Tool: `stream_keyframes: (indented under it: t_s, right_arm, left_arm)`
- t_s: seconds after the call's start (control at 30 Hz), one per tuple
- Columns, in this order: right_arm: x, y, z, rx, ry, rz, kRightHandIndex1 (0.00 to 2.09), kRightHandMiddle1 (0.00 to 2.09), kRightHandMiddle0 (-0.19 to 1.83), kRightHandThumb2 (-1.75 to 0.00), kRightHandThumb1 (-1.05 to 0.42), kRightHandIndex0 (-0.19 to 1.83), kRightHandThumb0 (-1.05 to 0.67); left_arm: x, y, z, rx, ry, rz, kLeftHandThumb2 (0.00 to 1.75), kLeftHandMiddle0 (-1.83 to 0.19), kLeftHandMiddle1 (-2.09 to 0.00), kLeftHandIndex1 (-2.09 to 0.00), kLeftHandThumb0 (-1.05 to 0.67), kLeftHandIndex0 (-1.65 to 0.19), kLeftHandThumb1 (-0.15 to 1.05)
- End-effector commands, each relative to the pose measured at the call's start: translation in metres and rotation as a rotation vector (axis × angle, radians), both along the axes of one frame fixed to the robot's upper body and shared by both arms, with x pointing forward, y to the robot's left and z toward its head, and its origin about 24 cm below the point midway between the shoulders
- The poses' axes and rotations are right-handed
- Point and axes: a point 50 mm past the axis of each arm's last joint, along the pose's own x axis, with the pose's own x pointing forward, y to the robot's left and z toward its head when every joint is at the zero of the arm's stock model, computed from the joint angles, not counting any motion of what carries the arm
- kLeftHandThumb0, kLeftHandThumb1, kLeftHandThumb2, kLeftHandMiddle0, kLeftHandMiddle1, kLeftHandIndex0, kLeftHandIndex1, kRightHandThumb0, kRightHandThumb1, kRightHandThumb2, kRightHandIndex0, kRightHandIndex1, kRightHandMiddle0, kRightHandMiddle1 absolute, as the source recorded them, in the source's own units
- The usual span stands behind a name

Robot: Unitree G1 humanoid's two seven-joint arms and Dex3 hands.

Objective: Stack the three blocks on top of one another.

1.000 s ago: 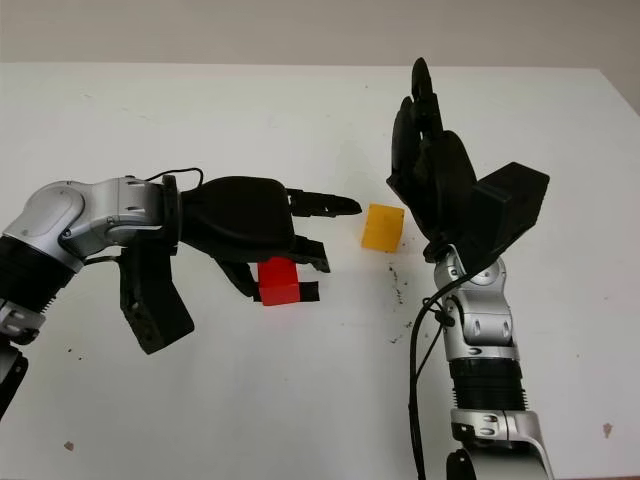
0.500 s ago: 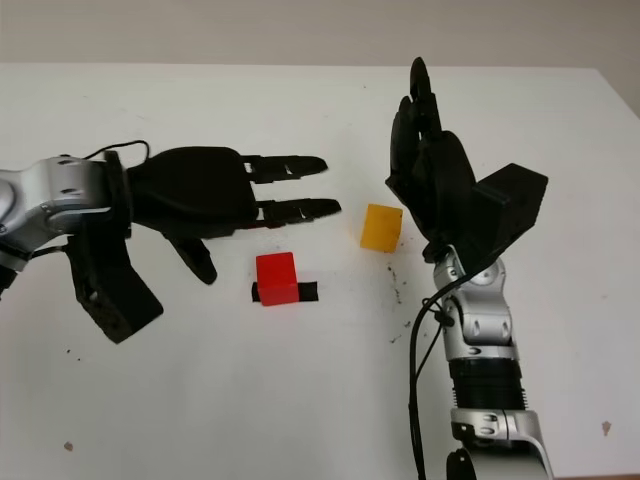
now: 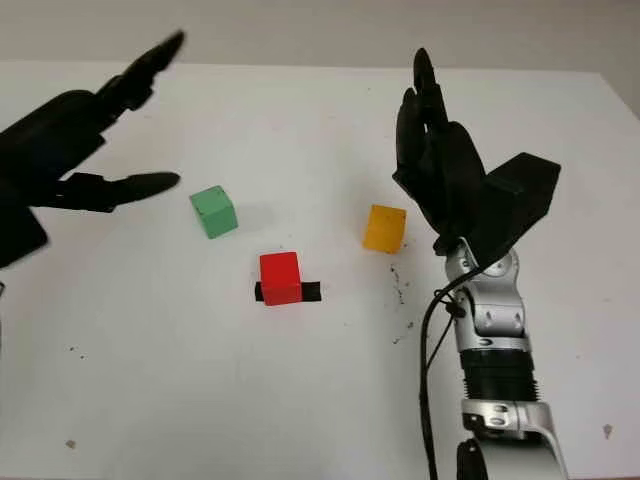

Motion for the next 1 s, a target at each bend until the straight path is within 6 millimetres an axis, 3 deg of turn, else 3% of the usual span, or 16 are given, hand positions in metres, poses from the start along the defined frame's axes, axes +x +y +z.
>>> stream_keyframes:
  t_s: [0.0, 0.13, 0.17, 0.27, 0.4, 0.63, 0.77, 0.97]
  right_arm:
    - [0.003, -0.007, 0.018, -0.102, -0.060, -0.011, 0.01, 0.02, -0.15, -0.50, -1.05, -0.17, -0.80]
    - [0.008, -0.018, 0.032, -0.251, -0.078, 0.039, 0.03, 0.04, -0.12, -0.32, -1.05, -0.15, -0.77]
    - [0.010, -0.021, 0.035, -0.282, -0.069, 0.054, 0.03, 0.04, -0.14, -0.20, -1.02, -0.17, -0.72]
    - [0.013, -0.031, 0.047, -0.450, -0.072, 0.058, 0.05, 0.06, -0.11, -0.08, -0.96, -0.15, -0.65]
    - [0.013, -0.039, 0.074, -0.902, -0.138, -0.029, 0.11, 0.12, 0.05, -0.03, -0.83, 0.01, -0.57]
    - [0.013, -0.037, 0.087, -1.527, -0.363, 0.015, 0.10, 0.12, 0.17, -0.04, -0.75, 0.07, -0.48]
    - [0.011, -0.038, 0.082, -1.666, -0.466, 0.095, 0.09, 0.13, 0.23, -0.05, -0.76, 0.11, -0.47]
    - [0.007, -0.035, 0.073, -1.720, -0.601, 0.194, 0.09, 0.13, 0.35, -0.05, -0.75, 0.18, -0.43]
  left_arm:
    - [-0.005, 0.002, -0.010, -0.195, 0.000, 0.011, 0.58, 0.19, 0.00, -0.01, -0.77, 0.19, 1.05]
    - [-0.008, 0.002, -0.033, -0.417, 0.025, 0.038, 0.55, 0.19, 0.00, 0.00, -0.76, 0.19, 1.05]
    - [-0.009, 0.002, -0.038, -0.455, 0.032, 0.044, 0.55, 0.19, 0.00, 0.00, -0.77, 0.19, 1.05]
    - [-0.011, -0.001, -0.051, -0.497, 0.055, 0.051, 0.59, 0.19, 0.00, 0.00, -0.76, 0.19, 1.05]
    - [-0.014, -0.003, -0.063, -0.516, 0.077, 0.066, 0.60, 0.19, 0.00, 0.00, -0.75, 0.19, 1.05]
    - [-0.013, -0.006, -0.073, -0.501, 0.111, 0.102, 0.60, 0.19, 0.00, 0.00, -0.71, 0.19, 1.05]
    - [-0.012, -0.010, -0.076, -0.498, 0.123, 0.109, 0.60, 0.19, 0.00, 0.00, -0.69, 0.19, 1.05]
    - [-0.011, -0.014, -0.082, -0.492, 0.144, 0.120, 0.59, 0.19, -0.03, 0.00, -0.75, 0.19, 1.05]
